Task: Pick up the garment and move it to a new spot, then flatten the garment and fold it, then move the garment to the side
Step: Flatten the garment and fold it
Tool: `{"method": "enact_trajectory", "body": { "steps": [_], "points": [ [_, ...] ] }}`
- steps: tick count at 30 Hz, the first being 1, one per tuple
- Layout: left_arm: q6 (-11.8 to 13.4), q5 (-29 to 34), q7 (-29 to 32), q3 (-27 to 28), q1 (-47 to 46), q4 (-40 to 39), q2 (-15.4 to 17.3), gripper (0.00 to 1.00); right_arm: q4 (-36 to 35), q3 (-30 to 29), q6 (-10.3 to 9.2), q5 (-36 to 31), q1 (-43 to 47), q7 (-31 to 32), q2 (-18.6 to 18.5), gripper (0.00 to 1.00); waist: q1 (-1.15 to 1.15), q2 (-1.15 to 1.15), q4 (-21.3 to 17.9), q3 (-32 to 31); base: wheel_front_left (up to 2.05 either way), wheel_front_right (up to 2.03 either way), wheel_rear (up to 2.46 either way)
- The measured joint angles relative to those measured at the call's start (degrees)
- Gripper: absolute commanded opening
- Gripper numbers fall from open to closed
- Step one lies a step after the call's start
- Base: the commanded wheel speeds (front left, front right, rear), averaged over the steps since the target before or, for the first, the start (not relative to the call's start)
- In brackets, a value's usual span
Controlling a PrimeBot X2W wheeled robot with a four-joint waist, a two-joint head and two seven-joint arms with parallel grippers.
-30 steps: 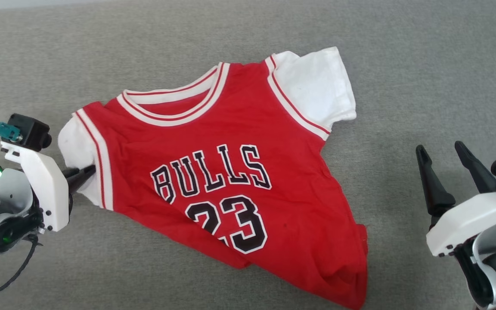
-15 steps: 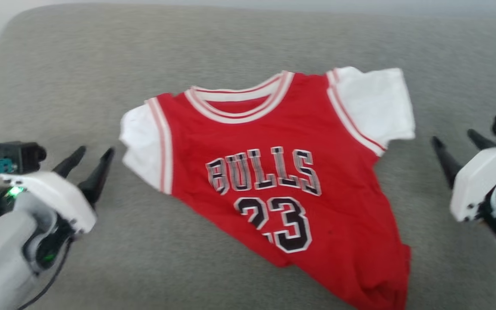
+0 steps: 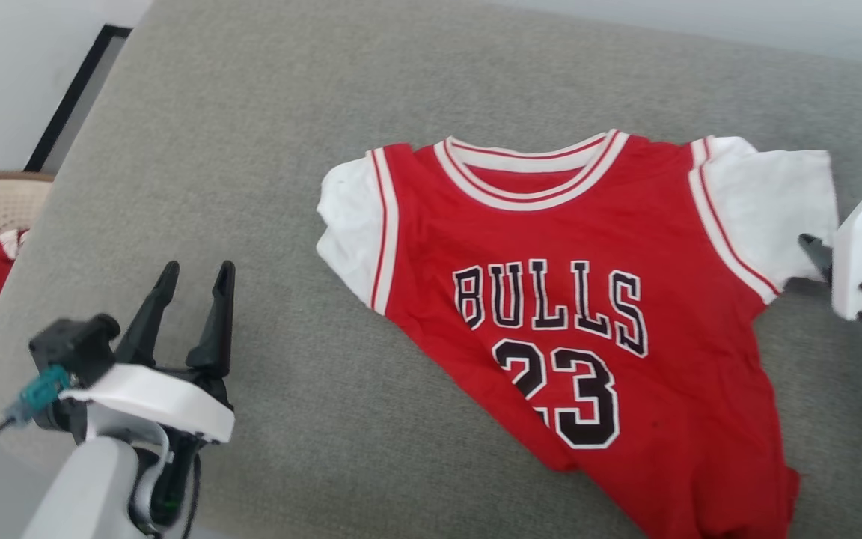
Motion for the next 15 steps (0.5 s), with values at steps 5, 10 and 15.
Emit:
{"method": "enact_trajectory", "body": {
  "steps": [5,10,15],
  "points": [
    [-2.0,7.0,0.0,6.2,3.0,-2.1,-5.6,1.0,5.8,-1.6,0.0,-2.7,-3.2,2.3,-0.6,1.0,0.0,0.0,1.8,1.1,0.0,0.0,0.0],
    [-2.6,10.4,0.0,9.0,3.6,-2.4,-8.5,1.0,9.9,-2.3,-0.01,-3.6,-5.3,4.6,-0.2,1.0,0.0,0.0,3.0,2.0,0.0,0.0,0.0],
    [-2.7,10.8,0.0,8.9,3.7,-3.1,-8.9,1.0,11.5,-3.3,0.0,-3.6,-6.0,4.0,0.3,0.0,0.0,0.0,3.2,2.2,0.0,0.0,0.0]
  ]
}}
